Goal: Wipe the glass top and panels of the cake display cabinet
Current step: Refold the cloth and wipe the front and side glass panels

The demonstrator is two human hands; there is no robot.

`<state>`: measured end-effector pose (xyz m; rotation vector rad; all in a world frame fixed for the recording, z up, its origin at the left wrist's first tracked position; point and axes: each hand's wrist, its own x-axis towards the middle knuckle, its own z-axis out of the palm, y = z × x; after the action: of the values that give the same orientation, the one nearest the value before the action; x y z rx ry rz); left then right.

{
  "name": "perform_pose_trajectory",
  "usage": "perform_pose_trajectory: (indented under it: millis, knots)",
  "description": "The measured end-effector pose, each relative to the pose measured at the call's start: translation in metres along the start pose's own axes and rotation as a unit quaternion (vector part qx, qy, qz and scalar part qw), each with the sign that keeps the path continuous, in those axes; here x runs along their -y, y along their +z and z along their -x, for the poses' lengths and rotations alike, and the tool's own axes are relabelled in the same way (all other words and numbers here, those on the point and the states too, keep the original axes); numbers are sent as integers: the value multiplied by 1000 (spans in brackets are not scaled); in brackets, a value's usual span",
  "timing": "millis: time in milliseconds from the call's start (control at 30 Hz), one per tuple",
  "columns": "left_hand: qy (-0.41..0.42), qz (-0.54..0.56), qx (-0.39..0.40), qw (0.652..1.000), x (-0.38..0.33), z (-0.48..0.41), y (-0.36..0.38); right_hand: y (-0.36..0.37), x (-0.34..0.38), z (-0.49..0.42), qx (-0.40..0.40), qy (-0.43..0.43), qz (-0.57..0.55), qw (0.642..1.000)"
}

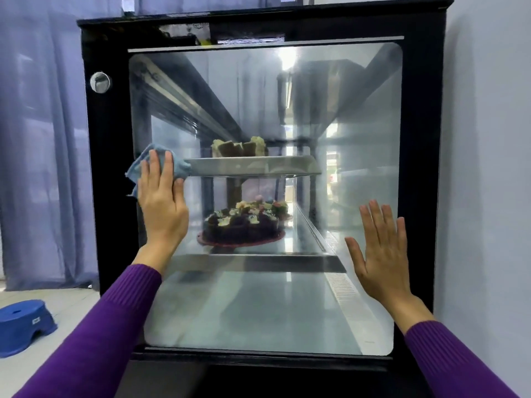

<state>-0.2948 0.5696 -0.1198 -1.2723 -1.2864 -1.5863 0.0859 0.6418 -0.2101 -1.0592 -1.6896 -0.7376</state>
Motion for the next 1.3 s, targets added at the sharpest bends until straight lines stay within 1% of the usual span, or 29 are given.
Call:
perform_pose_trajectory:
  millis: [33, 100, 167, 233, 300, 333, 400, 467, 533, 567, 600, 667, 733, 767, 800, 833, 867, 967, 1033, 1067, 1133, 1233, 1267, 1300]
  knots:
    - [23, -3, -7, 1000, -5, -5, 3, 0, 2, 0, -1, 1, -2, 1000]
    - [104, -15, 11, 994, -6, 20, 10, 1, 3, 2, -10, 7, -6, 1000]
    - [181, -28, 71, 981, 11, 84, 8, 3, 3, 9, -12, 14, -12, 1000]
    - [241, -54, 147, 958, 43, 156, -9, 5, 6, 24, -2, 16, -14, 1000]
    - [272, -81, 203, 937, 78, 197, -35, 11, 11, 44, 17, 3, -3, 1000]
    - [262, -84, 210, 938, 90, 197, -44, 14, 12, 53, 23, -1, 0, 1000]
    - [205, -69, 182, 959, 95, 169, -44, 19, 14, 60, 28, 2, 7, 1000]
    - [117, -41, 115, 986, 73, 127, -33, 22, 13, 60, 39, 7, 18, 999]
    - [65, -25, 61, 996, 44, 98, -16, 22, 13, 61, 43, 8, 24, 999]
    - [70, -23, 55, 996, 34, 96, -8, 22, 13, 60, 42, 6, 23, 999]
    - [93, -27, 61, 993, 29, 106, -3, 22, 14, 59, 41, 6, 21, 999]
    - [172, -40, 116, 977, 33, 157, 0, 19, 13, 60, 41, 4, 15, 999]
    - [264, -66, 197, 942, 50, 215, -11, 18, 9, 71, 47, 5, 7, 999]
    - [298, -83, 234, 922, 60, 233, -20, 17, 7, 82, 55, 11, 3, 998]
    - [314, -89, 253, 911, 67, 239, -28, 17, 3, 95, 65, 20, 0, 998]
    - [313, -83, 255, 911, 68, 232, -33, 16, -1, 107, 74, 30, -2, 997]
    - [298, -70, 247, 919, 63, 218, -33, 15, -5, 118, 83, 38, -1, 996]
    - [218, -35, 177, 959, 19, 157, -16, 14, -15, 135, 109, 46, 4, 993]
    - [180, -28, 148, 972, -16, 135, 5, 15, -16, 135, 117, 47, 9, 992]
    - [181, -29, 144, 972, -29, 138, 13, 16, -16, 136, 120, 49, 12, 991]
    - [228, -40, 152, 961, -36, 170, 21, 18, -17, 139, 123, 51, 18, 991]
    - [324, -63, 197, 923, -15, 228, 12, 20, -22, 142, 131, 46, 29, 990]
    - [327, -72, 201, 921, -7, 233, 9, 21, -23, 142, 135, 43, 32, 989]
    - [302, -75, 192, 931, -4, 229, 8, 21, -25, 143, 137, 41, 36, 989]
